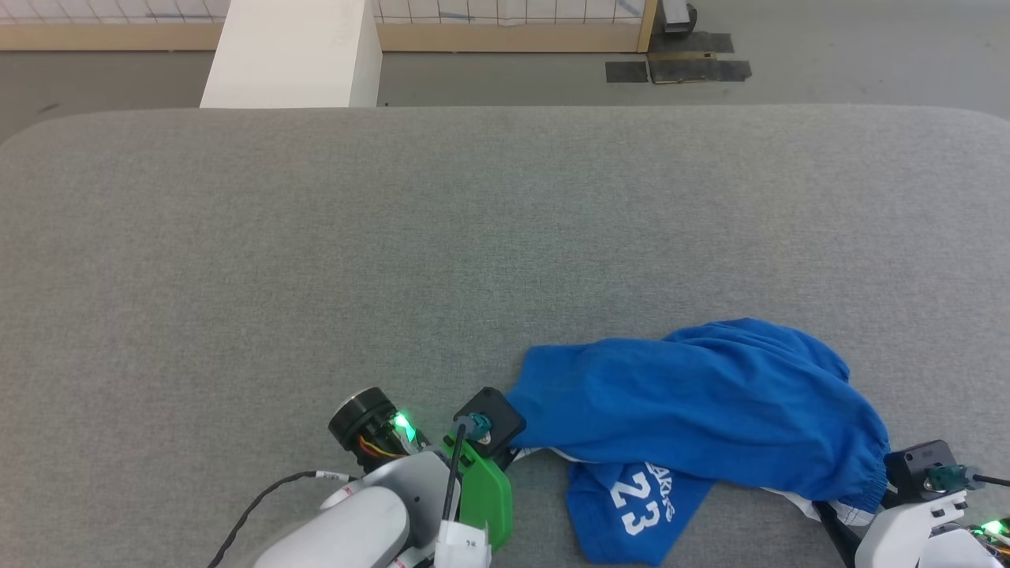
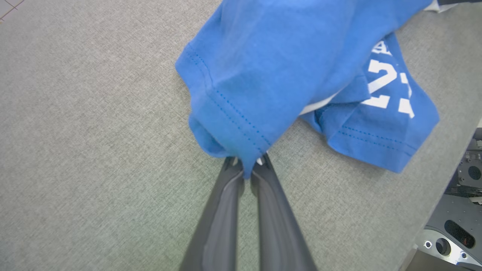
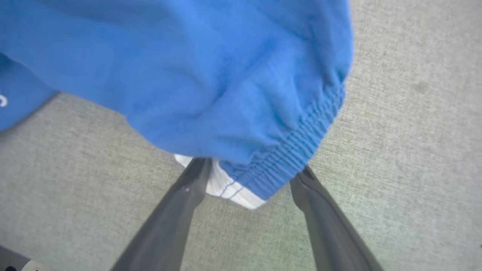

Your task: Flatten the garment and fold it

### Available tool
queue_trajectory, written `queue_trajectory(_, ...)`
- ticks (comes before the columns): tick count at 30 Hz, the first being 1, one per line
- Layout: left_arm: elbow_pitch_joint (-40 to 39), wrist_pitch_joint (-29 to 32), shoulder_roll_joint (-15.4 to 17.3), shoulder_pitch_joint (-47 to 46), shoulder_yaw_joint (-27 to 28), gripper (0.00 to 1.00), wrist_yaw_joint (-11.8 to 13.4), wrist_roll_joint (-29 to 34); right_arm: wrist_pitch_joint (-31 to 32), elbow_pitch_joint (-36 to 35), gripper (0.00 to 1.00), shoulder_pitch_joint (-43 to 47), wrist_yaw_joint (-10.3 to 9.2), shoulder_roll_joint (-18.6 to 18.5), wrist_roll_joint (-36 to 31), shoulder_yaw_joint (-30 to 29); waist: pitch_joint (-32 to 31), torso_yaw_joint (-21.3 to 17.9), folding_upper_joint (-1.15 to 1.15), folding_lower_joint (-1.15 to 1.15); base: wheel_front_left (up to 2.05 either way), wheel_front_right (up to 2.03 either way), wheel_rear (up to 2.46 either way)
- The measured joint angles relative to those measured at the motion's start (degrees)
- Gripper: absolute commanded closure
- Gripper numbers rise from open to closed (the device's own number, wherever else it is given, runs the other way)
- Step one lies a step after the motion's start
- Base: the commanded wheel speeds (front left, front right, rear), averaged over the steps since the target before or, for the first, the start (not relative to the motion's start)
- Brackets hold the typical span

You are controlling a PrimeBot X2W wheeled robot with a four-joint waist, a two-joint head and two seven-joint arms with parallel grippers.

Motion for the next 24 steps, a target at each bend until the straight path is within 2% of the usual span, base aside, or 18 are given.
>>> queue_trajectory(2, 0.0, -0.1, -0.1, -0.2, 0.0, 1.00, 0.0, 0.0, -0.6, 0.8, 0.00, -0.4, -0.01, 0.0, 0.9, 0.3, 0.3, 0.4, 0.00, 0.00, 0.00, 0.00, 0.00)
queue_trajectory(3, 0.3, -0.5, -0.1, -0.3, 0.0, 1.00, 0.0, 0.0, -2.1, 1.4, 1.00, -0.6, -0.01, -0.3, 1.7, 0.8, 0.4, 0.5, 0.00, 0.00, 0.00, 0.00, 0.00)
queue_trajectory(8, 0.8, -1.3, -0.2, 0.3, 0.0, 1.00, 0.2, -1.2, -3.5, 0.2, 1.00, 0.3, -0.01, -0.4, 1.9, 0.8, -1.0, 0.3, 0.00, 0.00, 0.00, 0.00, 0.00)
queue_trajectory(15, -0.5, -3.1, -0.2, 0.2, 2.6, 1.00, 0.0, -3.9, -4.6, -13.5, 1.00, 3.3, -0.01, -1.7, -0.3, -1.2, -4.8, -0.2, 0.00, 0.00, 0.00, 0.00, 0.00)
queue_trajectory(19, -1.5, -3.5, 1.6, -4.5, 5.4, 1.00, -0.6, -4.2, -4.4, -18.3, 1.00, -0.8, -0.01, -3.0, 1.4, -1.7, -6.5, -0.5, 0.00, 0.00, 0.00, 0.00, 0.00)
queue_trajectory(24, -2.4, -4.4, 2.6, -11.9, 9.9, 1.00, -2.1, -5.9, -4.8, -18.9, 1.00, -11.1, -0.01, -4.5, 2.2, -1.3, -6.9, -0.6, 0.00, 0.00, 0.00, 0.00, 0.00)
